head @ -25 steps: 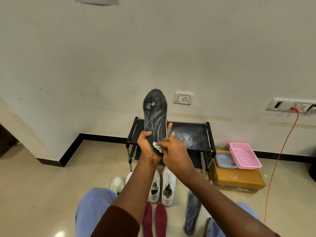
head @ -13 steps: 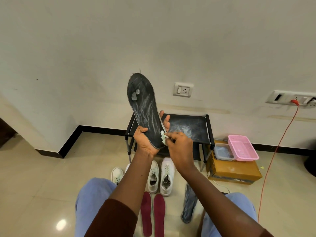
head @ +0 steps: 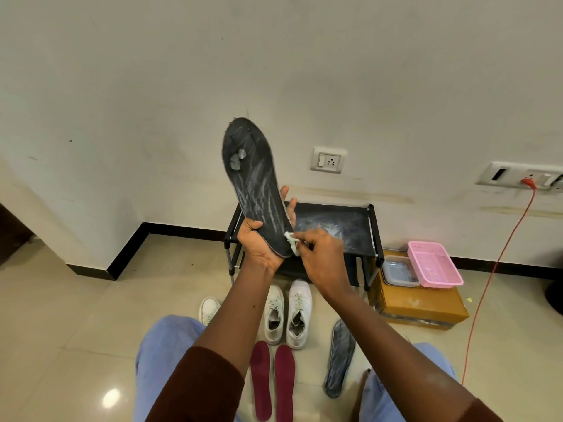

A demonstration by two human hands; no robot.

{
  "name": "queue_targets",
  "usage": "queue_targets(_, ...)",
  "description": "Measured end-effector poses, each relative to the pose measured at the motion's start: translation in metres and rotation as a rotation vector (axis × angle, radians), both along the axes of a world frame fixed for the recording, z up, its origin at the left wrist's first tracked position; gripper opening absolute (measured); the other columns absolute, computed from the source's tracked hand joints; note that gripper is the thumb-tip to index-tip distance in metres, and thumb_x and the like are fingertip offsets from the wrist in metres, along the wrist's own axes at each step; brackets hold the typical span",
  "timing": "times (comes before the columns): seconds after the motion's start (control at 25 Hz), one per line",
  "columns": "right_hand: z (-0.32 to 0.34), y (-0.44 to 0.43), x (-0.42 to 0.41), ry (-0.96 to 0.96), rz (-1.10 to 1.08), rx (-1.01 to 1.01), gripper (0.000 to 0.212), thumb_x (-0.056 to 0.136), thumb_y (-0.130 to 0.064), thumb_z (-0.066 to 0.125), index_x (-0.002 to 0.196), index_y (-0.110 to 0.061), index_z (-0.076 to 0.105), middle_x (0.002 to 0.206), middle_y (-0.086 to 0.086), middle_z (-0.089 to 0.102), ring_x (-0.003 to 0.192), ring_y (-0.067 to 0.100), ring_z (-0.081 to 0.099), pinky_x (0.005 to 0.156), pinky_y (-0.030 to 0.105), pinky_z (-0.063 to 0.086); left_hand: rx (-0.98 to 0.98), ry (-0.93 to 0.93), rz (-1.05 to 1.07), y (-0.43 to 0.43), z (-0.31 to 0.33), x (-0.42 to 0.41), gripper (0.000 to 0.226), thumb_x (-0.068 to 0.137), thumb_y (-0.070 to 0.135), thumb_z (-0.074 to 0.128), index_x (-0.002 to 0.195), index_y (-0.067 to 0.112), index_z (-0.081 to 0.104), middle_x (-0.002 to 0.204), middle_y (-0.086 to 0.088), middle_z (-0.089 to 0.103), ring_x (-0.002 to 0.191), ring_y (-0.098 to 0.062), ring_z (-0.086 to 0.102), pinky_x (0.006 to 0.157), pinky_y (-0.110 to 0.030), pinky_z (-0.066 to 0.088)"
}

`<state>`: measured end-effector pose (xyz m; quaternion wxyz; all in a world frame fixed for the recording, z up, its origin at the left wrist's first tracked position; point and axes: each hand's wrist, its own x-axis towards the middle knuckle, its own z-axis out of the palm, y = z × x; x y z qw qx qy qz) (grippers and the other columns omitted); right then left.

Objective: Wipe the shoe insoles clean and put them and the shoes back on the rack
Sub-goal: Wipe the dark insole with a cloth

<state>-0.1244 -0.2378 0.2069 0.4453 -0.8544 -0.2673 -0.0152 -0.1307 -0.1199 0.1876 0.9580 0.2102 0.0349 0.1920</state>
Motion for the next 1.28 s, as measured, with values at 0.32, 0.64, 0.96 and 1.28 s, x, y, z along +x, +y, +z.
queue_targets(0.32, -0.015, -0.023, 0.007, 0.465, -0.187, 0.298, 0.018, 0.084, 0.003, 0.060, 0.094, -0.009, 0.070, 0.091, 0.004, 0.068, 0.079, 0.009, 0.062, 0.071, 0.011, 0.048, 0.082, 0.126, 0.069, 0.002, 0.009, 0.001, 0.083, 0.057, 0.010, 0.033, 0.139, -0.006, 0.035, 0.118, -0.019, 0.057, 0.098, -0.029, 0.059, 0.085, -0.033, 0.049)
queue_targets(0.64, 0.001, -0.025, 0.029, 0.820, -0.021, 0.649, 0.024, 0.086, 0.011, 0.051, 0.087, -0.011, 0.060, 0.087, 0.007, 0.065, 0.081, 0.016, 0.064, 0.065, 0.024, 0.055, 0.136, 0.181, 0.061, 0.003, -0.010, -0.007, 0.094, 0.051, -0.005, 0.039, 0.143, 0.015, 0.034, 0.115, -0.030, 0.057, 0.089, -0.038, 0.061, 0.070, -0.036, 0.056)
queue_targets(0.96, 0.015, -0.020, 0.030, 0.802, 0.062, 0.597, 0.020, 0.085, 0.011, 0.052, 0.080, -0.008, 0.056, 0.089, 0.010, 0.067, 0.086, 0.022, 0.067, 0.073, 0.031, 0.057, 0.089, 0.148, -0.092, -0.002, -0.008, -0.014, 0.076, 0.066, 0.015, 0.053, 0.139, 0.000, 0.038, 0.123, -0.027, 0.057, 0.103, -0.035, 0.062, 0.080, -0.038, 0.056)
queue_targets(1.28, 0.027, -0.009, 0.020, 0.541, 0.029, 0.436, 0.015, 0.078, 0.001, 0.068, 0.082, -0.014, 0.067, 0.087, 0.008, 0.071, 0.082, 0.020, 0.069, 0.073, 0.031, 0.058, 0.056, 0.273, -0.045, -0.010, -0.008, -0.013, 0.045, 0.089, 0.030, 0.040, 0.085, 0.003, 0.075, 0.080, -0.014, 0.070, 0.069, -0.025, 0.068, 0.067, -0.031, 0.056)
